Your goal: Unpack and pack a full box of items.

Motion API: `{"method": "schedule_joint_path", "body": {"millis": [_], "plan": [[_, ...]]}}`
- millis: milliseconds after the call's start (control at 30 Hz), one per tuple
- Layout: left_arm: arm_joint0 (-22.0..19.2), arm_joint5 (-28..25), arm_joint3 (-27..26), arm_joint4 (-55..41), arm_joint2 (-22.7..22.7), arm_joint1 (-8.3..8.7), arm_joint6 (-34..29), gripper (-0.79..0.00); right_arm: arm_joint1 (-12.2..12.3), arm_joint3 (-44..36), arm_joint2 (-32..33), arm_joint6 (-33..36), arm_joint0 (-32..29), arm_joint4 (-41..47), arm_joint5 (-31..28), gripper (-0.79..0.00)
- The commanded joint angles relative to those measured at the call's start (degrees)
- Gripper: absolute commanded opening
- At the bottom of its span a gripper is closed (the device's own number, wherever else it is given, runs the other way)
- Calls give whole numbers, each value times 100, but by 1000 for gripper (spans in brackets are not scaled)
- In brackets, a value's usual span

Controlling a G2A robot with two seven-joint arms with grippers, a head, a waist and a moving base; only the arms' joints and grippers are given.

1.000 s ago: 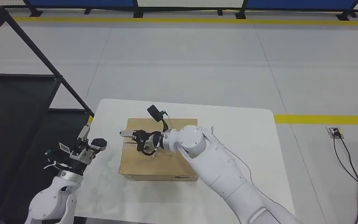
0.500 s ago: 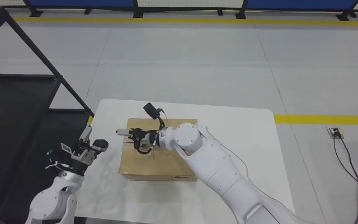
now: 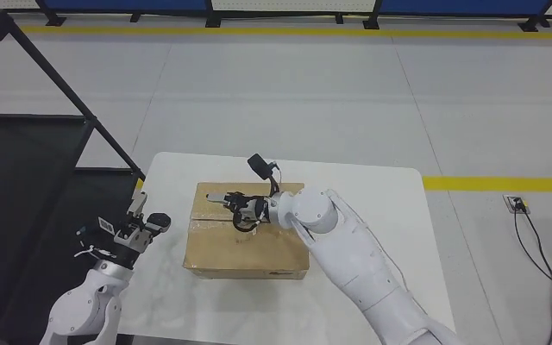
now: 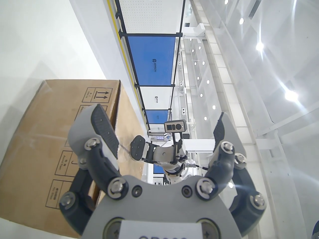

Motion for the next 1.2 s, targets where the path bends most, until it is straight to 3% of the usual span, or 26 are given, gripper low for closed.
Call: {"method": "schedule_joint_path", "body": {"millis": [0,367,700,1167], "plan": [[-10,-6,-15,19,20,0,5,0,89,-340,148,48,-187,-192,283,0],[-27,-12,-88,101,91,-1,54,0,362,-1213,818,-331,-739,-716,1030,0],[-8,-5,-133,141,88,4,93,0,514,-1250,1095,13,-811,-874,1181,0],[-80,38,-210,204,110,16,52,0,790,-1889,1851,64,-1408,-938,1302,0]]}}
